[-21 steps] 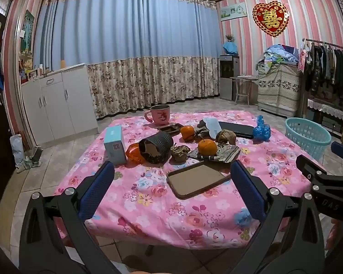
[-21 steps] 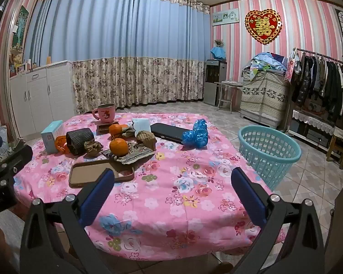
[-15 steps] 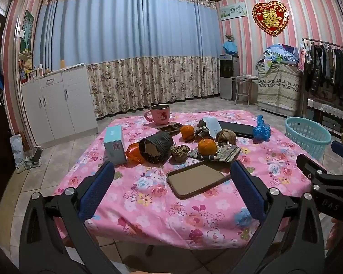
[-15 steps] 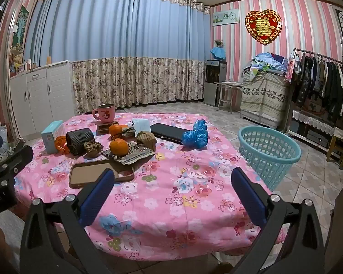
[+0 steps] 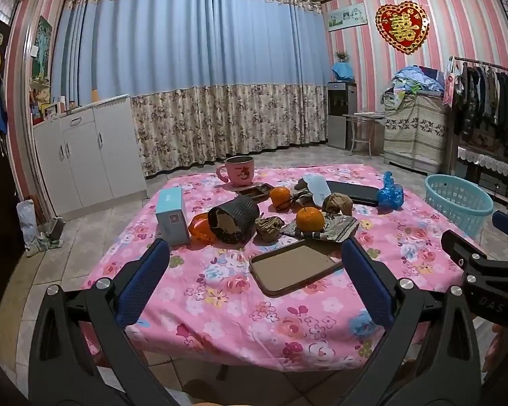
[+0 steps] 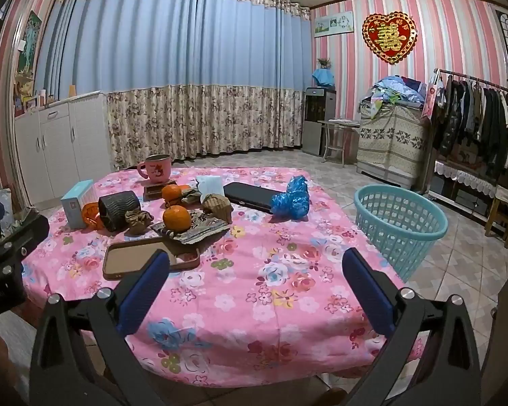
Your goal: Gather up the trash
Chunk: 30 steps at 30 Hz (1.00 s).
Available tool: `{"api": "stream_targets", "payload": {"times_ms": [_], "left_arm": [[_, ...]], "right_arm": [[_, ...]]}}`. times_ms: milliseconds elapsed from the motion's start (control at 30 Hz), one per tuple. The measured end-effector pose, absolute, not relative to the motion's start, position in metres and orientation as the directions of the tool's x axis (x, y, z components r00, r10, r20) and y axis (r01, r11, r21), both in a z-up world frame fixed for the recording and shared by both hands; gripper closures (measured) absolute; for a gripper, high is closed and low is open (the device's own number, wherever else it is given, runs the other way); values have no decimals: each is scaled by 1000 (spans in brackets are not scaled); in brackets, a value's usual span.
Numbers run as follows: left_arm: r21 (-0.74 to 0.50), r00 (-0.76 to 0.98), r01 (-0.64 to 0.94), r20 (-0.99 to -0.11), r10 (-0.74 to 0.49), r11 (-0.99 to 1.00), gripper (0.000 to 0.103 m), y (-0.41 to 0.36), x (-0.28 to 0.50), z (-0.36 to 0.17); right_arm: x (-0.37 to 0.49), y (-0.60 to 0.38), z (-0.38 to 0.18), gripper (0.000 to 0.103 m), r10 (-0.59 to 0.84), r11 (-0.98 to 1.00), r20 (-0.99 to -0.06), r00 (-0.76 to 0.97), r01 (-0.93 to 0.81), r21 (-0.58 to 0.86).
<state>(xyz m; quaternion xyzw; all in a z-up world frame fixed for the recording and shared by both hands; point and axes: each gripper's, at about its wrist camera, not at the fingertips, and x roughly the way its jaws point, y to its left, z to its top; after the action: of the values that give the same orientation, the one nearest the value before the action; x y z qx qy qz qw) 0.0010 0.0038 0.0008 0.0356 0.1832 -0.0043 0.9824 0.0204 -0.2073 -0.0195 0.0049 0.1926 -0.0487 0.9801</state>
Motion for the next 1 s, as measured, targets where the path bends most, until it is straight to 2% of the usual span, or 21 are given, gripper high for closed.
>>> {"api": "stream_targets", "payload": {"times_ms": [1000], "left_arm": [[76, 931, 8, -364, 20, 997, 5, 7, 7, -6]], "right_arm": [[20, -208, -23, 4, -91, 995, -381, 920, 99, 0]]}}
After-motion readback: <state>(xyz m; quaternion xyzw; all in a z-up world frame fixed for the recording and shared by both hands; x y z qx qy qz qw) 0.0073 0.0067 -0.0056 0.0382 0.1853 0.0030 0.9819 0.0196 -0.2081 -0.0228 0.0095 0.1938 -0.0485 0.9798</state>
